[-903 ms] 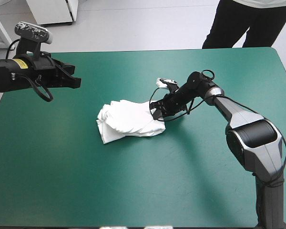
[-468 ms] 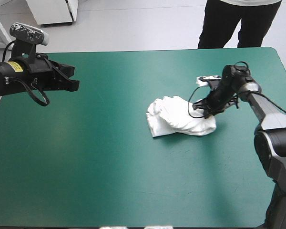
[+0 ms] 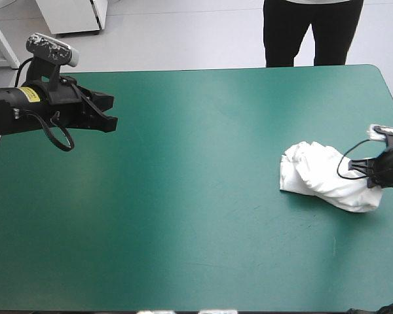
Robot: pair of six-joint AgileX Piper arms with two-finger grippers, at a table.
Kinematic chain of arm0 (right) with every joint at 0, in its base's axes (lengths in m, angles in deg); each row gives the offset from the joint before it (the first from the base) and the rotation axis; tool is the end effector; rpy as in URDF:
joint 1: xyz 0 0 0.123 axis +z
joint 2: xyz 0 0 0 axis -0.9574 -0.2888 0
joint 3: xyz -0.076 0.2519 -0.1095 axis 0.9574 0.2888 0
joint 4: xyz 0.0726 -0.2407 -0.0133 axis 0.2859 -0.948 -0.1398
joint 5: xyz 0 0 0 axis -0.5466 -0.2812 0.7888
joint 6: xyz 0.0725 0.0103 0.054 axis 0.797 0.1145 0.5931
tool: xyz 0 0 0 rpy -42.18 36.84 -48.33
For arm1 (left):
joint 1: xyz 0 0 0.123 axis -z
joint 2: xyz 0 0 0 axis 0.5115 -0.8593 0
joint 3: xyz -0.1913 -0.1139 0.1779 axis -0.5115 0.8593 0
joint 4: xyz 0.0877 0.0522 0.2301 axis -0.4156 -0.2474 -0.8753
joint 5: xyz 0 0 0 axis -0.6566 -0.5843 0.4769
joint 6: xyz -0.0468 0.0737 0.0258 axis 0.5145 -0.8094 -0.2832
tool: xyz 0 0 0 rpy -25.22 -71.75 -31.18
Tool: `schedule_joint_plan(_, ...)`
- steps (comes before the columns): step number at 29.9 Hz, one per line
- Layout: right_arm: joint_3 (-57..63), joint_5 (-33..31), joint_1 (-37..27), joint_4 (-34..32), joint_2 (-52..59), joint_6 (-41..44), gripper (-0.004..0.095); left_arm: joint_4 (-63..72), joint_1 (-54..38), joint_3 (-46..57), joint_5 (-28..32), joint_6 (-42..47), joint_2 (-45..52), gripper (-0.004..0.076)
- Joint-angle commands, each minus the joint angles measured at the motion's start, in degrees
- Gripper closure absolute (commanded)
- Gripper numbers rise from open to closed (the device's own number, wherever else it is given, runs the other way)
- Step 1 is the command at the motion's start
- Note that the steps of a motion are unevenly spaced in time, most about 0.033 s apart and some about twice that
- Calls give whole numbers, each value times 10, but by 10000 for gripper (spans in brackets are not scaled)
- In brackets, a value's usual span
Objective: Fold the cloth
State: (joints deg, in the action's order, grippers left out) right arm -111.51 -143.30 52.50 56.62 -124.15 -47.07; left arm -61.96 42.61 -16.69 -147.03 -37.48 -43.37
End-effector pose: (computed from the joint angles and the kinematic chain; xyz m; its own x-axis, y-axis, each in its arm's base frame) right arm 0.3023 -0.1091 0.2460 -0.9474 0.2034 -0.2470 0.2055 0.9785 0.0175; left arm 0.2154 -0.0730 0.5149 -0.4866 0.2600 -0.8341 0.5205 0.8531 -0.0377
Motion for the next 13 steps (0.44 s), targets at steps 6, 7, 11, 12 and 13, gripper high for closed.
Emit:
schedule_joint_plan(6,28,34,-96,-11,46,2,912,23,38,-14,31,-6,15,734)
schedule_joint_plan(7,28,36,-99,-18,46,2,912,22,42,-14,31,-6,15,734)
schedule_joint_plan(11,27,39,-100,-46,46,33,911,16,54,-14,31,-6,15,734)
schedule_joint_plan(12,27,38,-100,-54,47,42,911,14,56,-14,31,-6,15,734)
schedule_joint_plan(13,27,37,-100,-61,47,45,909,13,56,-14,29,-6,15,734)
